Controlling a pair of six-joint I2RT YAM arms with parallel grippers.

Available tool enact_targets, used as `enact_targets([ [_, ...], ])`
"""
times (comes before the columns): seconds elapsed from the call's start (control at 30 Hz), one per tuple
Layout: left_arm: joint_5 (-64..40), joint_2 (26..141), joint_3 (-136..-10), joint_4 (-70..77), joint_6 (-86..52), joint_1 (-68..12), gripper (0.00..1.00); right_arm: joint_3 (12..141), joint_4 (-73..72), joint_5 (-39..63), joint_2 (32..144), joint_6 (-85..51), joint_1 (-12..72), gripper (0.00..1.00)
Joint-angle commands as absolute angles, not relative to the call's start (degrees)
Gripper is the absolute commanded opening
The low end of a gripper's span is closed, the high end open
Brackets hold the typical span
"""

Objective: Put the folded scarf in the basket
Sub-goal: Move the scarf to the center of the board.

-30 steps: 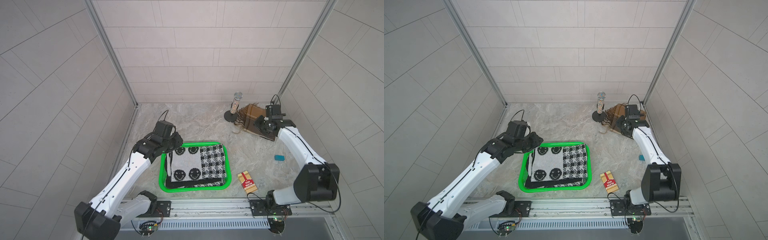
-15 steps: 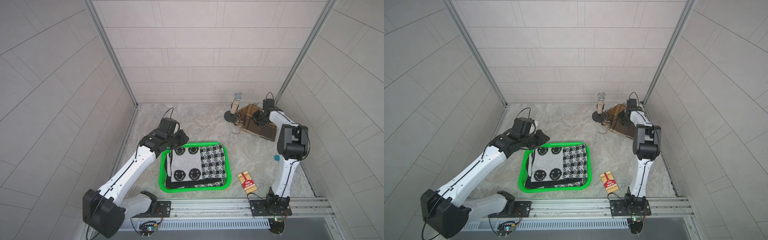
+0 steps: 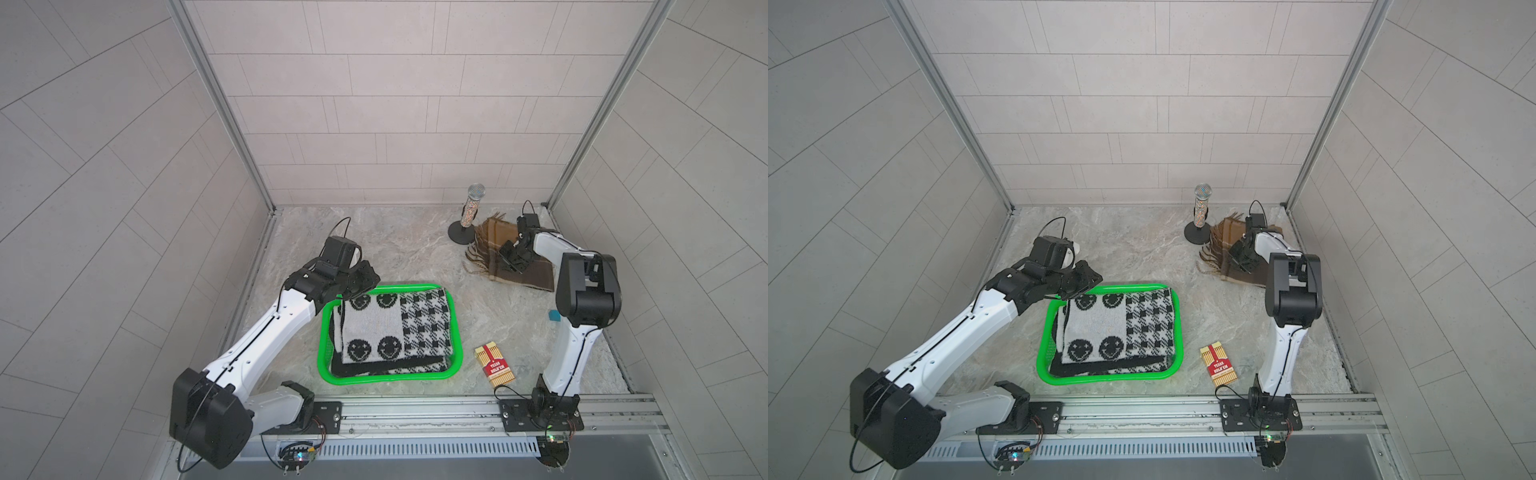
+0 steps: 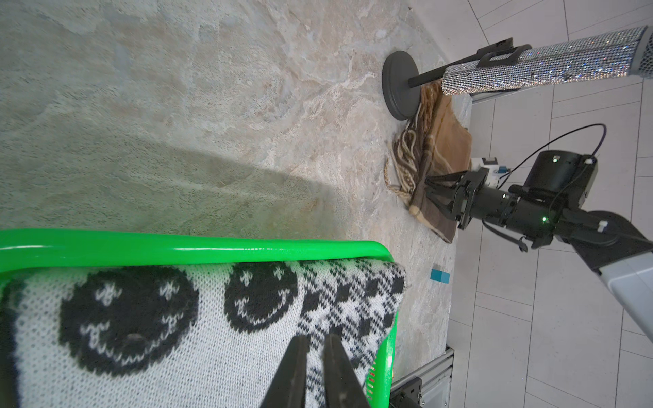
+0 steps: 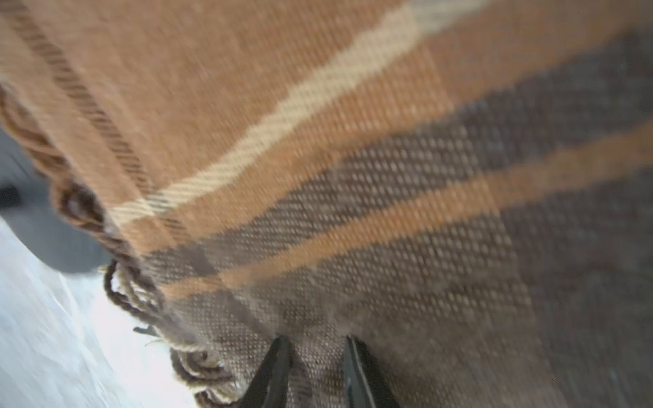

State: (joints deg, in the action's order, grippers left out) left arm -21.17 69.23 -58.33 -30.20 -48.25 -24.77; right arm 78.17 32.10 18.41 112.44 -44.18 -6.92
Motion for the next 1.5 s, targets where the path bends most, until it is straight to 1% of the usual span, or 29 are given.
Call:
enact_targets([
  [0.0,-20.35,67.25,-56.69,-29.07,-48.84,-24.82,0.15,71.29,32.79,15.86,105.67,-42.57,-4.75,0.32],
  [0.17,-20.20,65.76,-55.49,-29.12,-49.48,-24.79,0.15,66.79,33.28,12.45,96.62,-43.01,-2.77,0.32],
  [0.27,-19.91,65.10,-54.96,-29.26,-49.57,-24.81,0.15,67.42,31.01,10.16,95.06,-44.13,-3.38,0.34],
  [0.37,-20.51,65.28,-54.76,-28.85,-49.75,-24.83,0.15,72.00,27.47,11.39,100.09,-45.90,-4.82,0.34],
  [0.5,-21.42,65.91,-55.94,-29.14,-48.93,-24.87,0.15,86.36,29.73,16.52,112.71,-46.96,-5.89,0.34],
  [0.63,-22.21,66.46,-56.59,-29.38,-47.86,-24.88,0.15,97.57,32.04,17.68,121.17,-47.72,-6.15,0.34],
  [0.83,-23.14,67.23,-55.24,-27.09,-48.87,-24.89,0.15,105.04,39.53,19.48,129.20,-44.32,-5.86,0.33],
  [0.97,-23.26,68.04,-55.95,-26.54,-48.62,-24.87,0.15,98.02,37.92,19.81,126.21,-42.28,-4.44,0.33],
  [1.13,-23.42,69.01,-57.12,-26.21,-48.51,-24.92,0.15,82.45,29.58,21.22,118.78,-43.68,-2.13,0.33],
  [1.3,-23.18,69.58,-56.23,-24.71,-48.68,-24.88,0.15,75.48,26.42,20.88,114.40,-43.59,2.16,0.33],
  [1.47,-23.99,71.39,-56.76,-22.35,-48.78,-24.88,0.15,72.00,23.58,22.22,112.97,-43.42,7.09,0.33],
])
